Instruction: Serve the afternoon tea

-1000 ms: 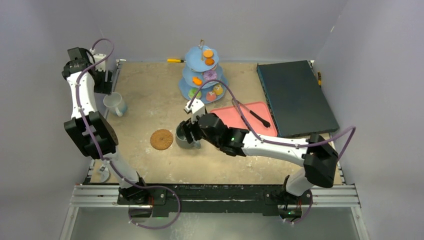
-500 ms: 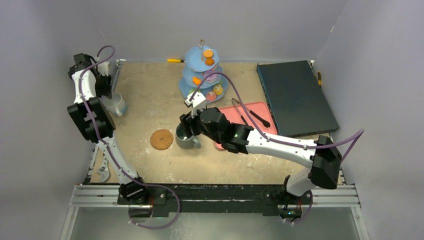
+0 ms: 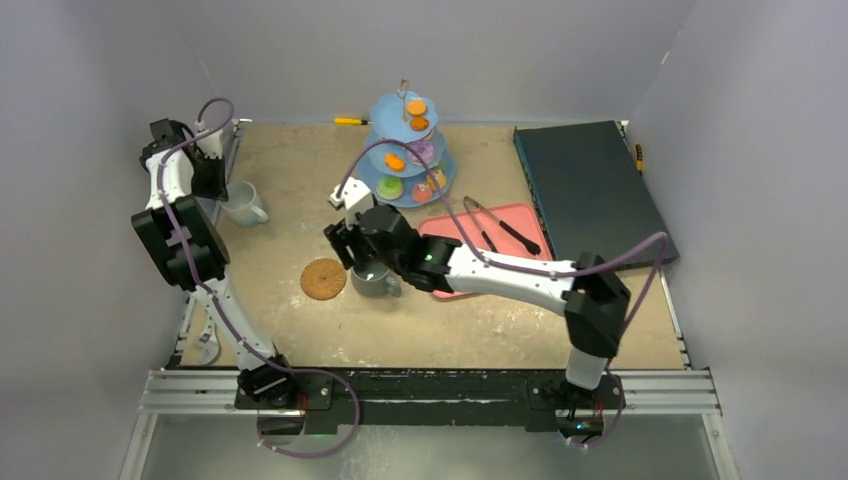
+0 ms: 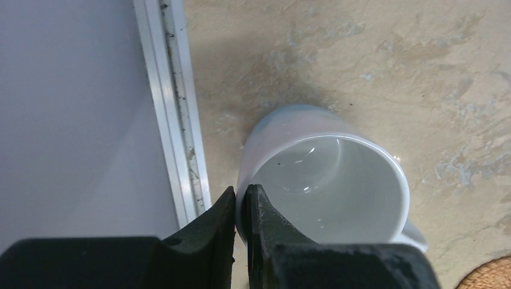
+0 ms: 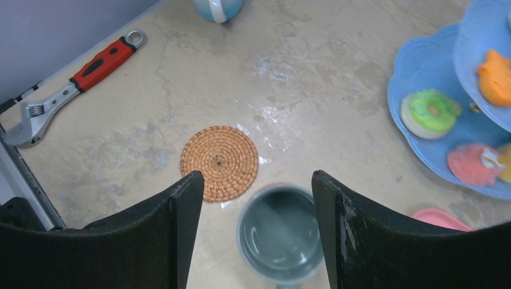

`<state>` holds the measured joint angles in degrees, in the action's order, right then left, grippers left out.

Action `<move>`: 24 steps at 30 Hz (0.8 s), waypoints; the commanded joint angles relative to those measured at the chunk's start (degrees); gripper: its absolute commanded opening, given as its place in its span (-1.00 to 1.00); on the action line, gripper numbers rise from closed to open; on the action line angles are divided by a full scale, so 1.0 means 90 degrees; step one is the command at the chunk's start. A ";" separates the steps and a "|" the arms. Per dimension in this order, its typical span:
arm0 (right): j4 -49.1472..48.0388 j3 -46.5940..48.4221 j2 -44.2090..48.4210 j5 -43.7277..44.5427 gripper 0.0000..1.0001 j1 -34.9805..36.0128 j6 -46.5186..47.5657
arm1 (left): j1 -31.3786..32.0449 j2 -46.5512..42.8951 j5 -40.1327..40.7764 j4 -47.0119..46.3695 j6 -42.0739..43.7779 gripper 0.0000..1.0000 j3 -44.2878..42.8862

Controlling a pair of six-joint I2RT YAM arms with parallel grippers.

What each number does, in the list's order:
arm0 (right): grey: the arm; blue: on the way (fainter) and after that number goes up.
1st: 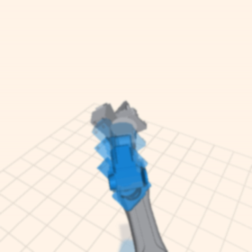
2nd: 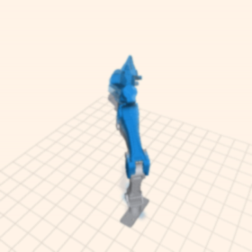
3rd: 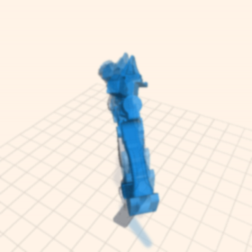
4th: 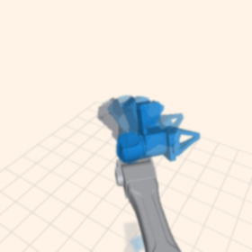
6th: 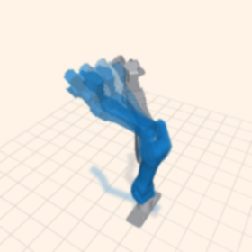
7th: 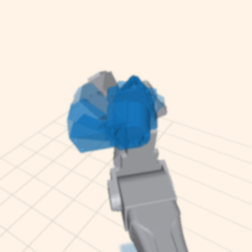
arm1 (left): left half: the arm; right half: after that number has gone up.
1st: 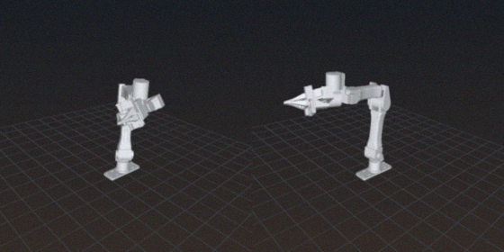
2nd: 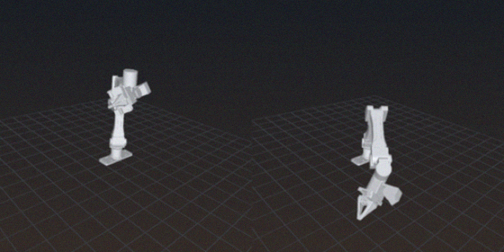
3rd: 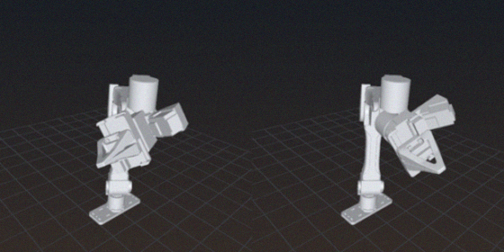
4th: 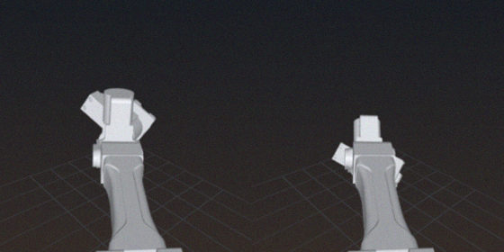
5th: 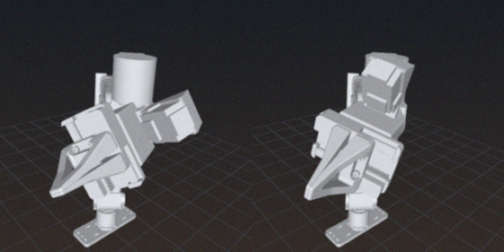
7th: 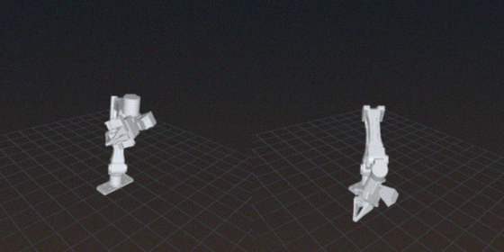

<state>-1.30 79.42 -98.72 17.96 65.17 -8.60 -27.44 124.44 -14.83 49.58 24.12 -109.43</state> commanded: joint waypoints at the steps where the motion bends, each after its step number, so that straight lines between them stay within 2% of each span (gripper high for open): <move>1: -0.0139 0.0880 -0.0824 -0.0429 0.40 -0.0117 0.0415 | 0.0058 -0.0363 -0.0840 0.0244 -0.0270 -0.93 0.0923; 6: -0.0278 0.1859 -0.2006 -0.1422 0.45 -0.0492 0.0893 | 0.0250 -0.0900 -0.0964 -0.0020 -0.0180 -0.94 0.1838; 9: -0.0323 0.2396 -0.2568 -0.1761 0.46 -0.0551 0.1345 | 0.0404 -0.0993 -0.0999 -0.0012 -0.0144 -0.94 0.2060; 16: -0.0632 0.3348 -0.3496 -0.1984 0.51 -0.0536 0.1597 | 0.0640 -0.1183 -0.1203 -0.0110 -0.0368 -0.93 0.2430; 20: -0.0408 0.4163 -0.4160 -0.1985 0.52 -0.0484 0.1581 | 0.0656 -0.1292 -0.1455 0.0080 -0.0405 -0.91 0.2589; 24: -0.0373 0.4499 -0.4467 -0.2175 0.53 -0.0454 0.1520 | 0.0702 -0.1609 -0.1453 -0.0074 -0.0500 -0.93 0.3004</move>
<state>-3.60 115.87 -137.97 0.58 60.53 4.32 -22.57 110.91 -24.32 43.00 22.04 -87.61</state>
